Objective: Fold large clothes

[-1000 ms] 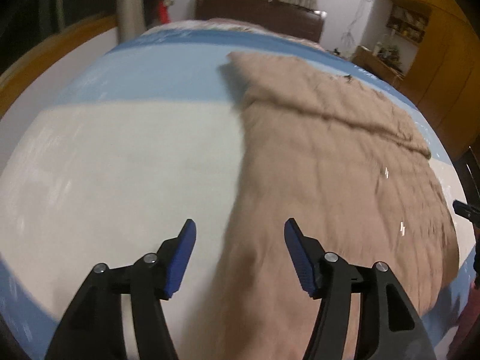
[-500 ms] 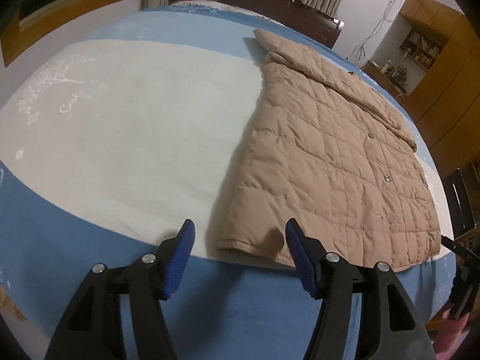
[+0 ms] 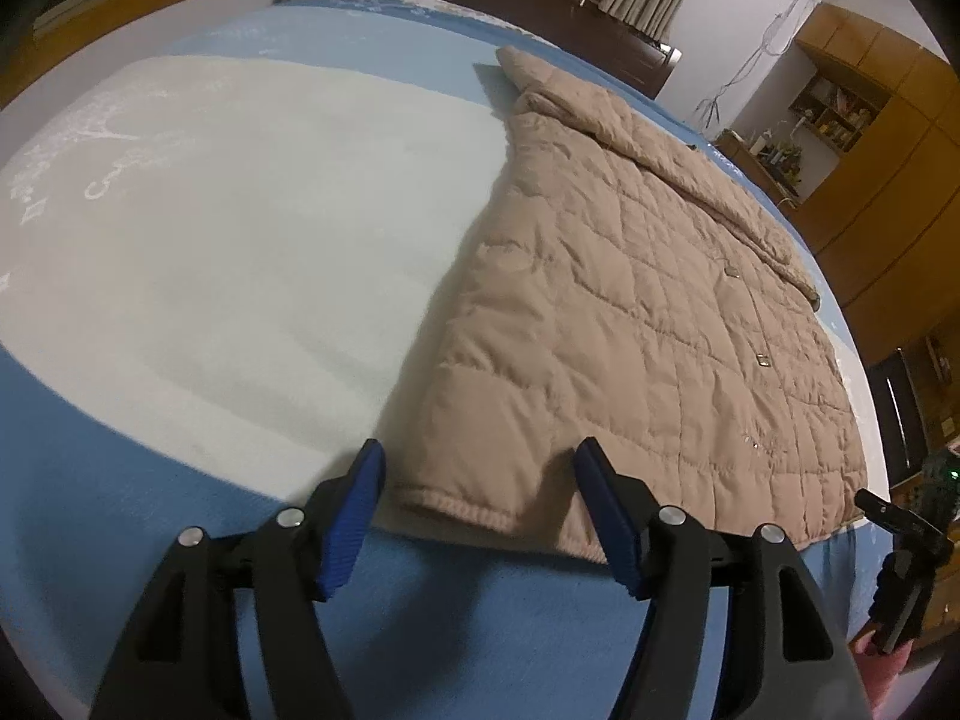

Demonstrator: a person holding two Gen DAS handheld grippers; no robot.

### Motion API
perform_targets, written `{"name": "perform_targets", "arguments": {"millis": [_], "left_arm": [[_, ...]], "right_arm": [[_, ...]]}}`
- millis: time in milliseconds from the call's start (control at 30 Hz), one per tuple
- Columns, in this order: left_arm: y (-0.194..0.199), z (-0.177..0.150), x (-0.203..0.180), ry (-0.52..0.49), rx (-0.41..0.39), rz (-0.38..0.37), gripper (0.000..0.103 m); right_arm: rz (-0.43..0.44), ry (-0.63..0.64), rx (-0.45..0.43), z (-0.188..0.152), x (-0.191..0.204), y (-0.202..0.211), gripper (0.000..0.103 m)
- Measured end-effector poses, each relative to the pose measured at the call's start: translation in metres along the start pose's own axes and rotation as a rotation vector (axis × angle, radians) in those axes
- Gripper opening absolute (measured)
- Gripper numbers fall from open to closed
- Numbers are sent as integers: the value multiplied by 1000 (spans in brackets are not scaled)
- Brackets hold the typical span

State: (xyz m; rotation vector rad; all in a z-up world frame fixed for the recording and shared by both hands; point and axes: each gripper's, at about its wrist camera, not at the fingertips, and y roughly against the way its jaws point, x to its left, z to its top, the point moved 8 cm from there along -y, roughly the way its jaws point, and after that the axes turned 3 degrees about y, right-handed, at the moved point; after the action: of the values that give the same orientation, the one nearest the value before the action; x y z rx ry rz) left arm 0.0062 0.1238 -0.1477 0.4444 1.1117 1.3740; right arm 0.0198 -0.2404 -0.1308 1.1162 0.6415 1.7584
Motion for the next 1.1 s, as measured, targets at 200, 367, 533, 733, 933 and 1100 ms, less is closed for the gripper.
{"name": "perform_targets", "arguments": {"millis": [200, 367, 533, 733, 933, 1100], "left_arm": [[-4, 2, -5, -8, -11, -6, 44], [-2, -3, -10, 18, -13, -81, 16], [21, -4, -17, -11, -77, -132, 13], [49, -24, -25, -81, -88, -131, 13], [44, -43, -11, -88, -54, -104, 1], [44, -38, 3, 1, -52, -141, 4]], "right_arm": [[19, 24, 11, -3, 9, -4, 33], [92, 15, -34, -2, 15, 8, 10], [110, 35, -92, -8, 21, 37, 7], [132, 40, -111, -32, 23, 66, 1], [70, 8, -96, -48, 6, 58, 1], [111, -71, -106, -42, -7, 62, 19]]}}
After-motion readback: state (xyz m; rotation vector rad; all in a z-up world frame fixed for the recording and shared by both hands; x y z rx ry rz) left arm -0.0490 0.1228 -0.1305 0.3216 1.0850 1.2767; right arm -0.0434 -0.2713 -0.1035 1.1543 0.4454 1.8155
